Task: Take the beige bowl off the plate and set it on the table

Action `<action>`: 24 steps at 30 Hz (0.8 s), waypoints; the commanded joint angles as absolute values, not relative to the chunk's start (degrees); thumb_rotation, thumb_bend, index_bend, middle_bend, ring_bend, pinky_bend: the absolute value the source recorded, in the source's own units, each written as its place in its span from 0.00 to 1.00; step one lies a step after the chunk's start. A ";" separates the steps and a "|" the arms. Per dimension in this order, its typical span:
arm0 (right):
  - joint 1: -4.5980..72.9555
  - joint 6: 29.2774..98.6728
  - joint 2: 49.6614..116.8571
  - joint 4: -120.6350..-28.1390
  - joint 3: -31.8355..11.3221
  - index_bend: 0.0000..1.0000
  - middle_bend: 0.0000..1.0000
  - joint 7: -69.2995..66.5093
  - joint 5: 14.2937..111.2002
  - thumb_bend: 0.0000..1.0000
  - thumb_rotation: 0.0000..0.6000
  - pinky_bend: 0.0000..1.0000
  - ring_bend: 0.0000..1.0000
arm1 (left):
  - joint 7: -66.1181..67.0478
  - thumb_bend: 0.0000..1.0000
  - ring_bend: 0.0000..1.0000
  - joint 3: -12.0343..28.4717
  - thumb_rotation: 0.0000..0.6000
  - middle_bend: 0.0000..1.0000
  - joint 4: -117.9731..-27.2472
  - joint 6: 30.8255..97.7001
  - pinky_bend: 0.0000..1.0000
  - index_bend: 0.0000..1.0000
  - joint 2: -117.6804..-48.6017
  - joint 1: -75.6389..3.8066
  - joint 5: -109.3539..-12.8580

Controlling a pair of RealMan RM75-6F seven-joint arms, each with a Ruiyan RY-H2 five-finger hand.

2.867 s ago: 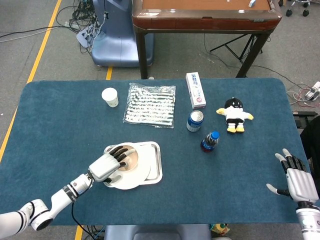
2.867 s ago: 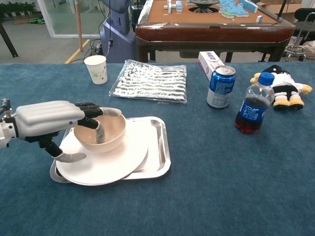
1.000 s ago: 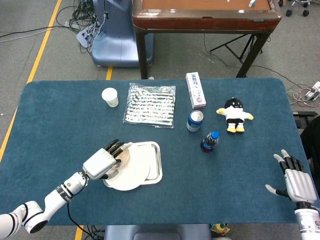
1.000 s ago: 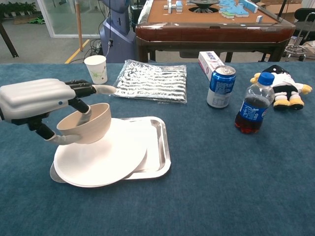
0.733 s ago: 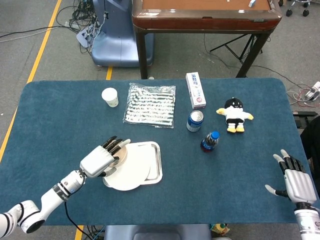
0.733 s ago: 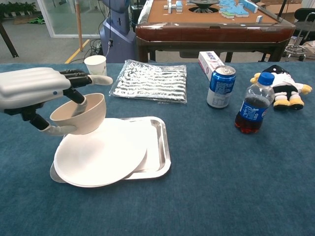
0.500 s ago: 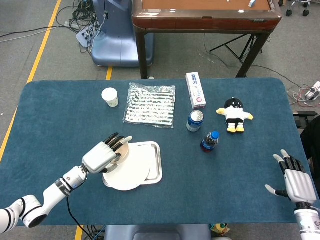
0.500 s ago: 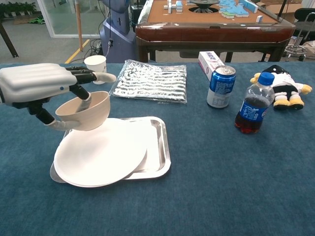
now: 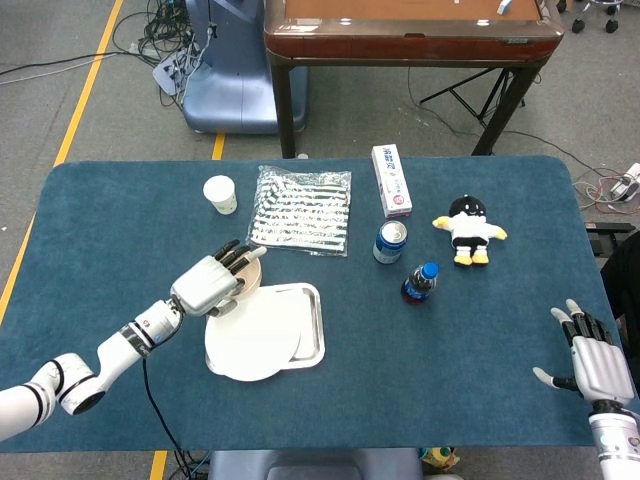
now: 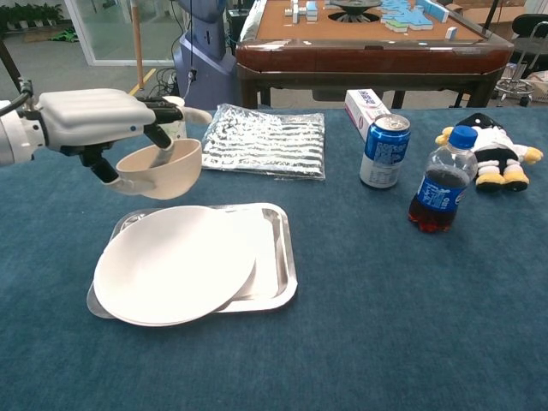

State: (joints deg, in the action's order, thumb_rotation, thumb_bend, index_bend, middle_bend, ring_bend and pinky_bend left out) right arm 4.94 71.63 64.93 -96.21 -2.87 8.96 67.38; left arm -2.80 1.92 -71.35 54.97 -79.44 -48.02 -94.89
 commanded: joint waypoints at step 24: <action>5.82 70.31 66.42 -96.04 -3.49 0.00 0.00 10.79 63.81 0.22 1.00 0.00 0.00 | -23.22 0.32 0.00 -2.92 1.00 0.00 -43.17 55.88 0.00 0.61 -91.23 -51.57 -98.15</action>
State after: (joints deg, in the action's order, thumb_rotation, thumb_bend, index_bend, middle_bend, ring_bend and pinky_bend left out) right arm 5.81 70.32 66.42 -96.05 -3.48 10.79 63.82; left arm -22.05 -2.32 -44.48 55.90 -90.13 -51.34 -97.89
